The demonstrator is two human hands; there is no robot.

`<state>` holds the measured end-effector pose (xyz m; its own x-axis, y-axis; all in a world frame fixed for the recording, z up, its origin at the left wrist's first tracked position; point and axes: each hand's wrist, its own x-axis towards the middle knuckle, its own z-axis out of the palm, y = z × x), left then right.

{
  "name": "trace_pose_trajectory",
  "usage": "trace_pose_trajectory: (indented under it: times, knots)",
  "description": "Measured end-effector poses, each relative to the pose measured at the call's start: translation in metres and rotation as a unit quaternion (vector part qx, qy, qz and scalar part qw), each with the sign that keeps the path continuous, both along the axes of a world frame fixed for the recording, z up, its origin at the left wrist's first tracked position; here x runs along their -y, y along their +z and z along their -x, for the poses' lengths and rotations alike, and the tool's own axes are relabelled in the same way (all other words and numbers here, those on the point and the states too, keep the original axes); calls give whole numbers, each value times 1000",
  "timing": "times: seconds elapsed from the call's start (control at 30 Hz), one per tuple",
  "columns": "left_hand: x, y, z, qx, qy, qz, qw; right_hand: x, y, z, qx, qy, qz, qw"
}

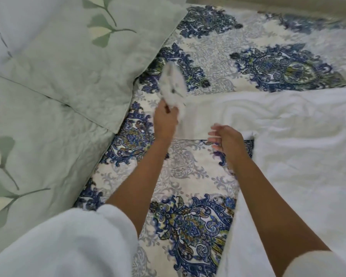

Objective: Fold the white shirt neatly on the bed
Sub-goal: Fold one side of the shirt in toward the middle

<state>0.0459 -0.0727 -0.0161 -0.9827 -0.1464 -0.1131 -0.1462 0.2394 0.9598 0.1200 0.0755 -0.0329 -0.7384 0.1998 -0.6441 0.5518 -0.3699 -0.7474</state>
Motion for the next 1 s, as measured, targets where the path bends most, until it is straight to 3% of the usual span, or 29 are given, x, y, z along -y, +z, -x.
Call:
trace_pose_trajectory:
  times: [0.07, 0.13, 0.27, 0.33, 0.43, 0.53, 0.6, 0.7, 0.8, 0.9, 1.0]
  knots:
    - [-31, -7, -28, -60, -138, 164, 975, -16, 19, 5, -26, -43, 29, 998]
    - [-59, -10, -51, -116, -238, 290, 920, -41, 33, 3, -38, -70, 47, 996]
    - [-113, -19, -84, -287, -358, 425, 781, -98, 41, -19, 12, -84, 5, 996]
    - [-132, -27, -98, -303, -373, 457, 749, -125, 37, -32, 31, -102, -26, 994]
    - [-147, -32, -112, -307, -353, 431, 772, -172, 35, -53, 38, -113, -68, 991]
    - [-142, -33, -108, -287, -287, 360, 840, -224, 35, -72, 46, -150, -137, 978]
    - [-138, -37, -96, -231, -244, 340, 878, -260, 31, -86, 68, -171, -226, 957]
    - [-136, -52, -77, -142, -222, 334, 905, -308, 19, -104, 133, -189, -362, 903]
    - [-149, -62, -71, -78, -261, 323, 906, -343, 12, -122, 195, -198, -455, 846]
    - [-168, -69, -75, -65, -359, 314, 877, -365, 14, -138, 246, -222, -511, 793]
    - [-182, -77, -81, -109, -418, 335, 837, -364, 8, -139, 309, -124, -596, 731]
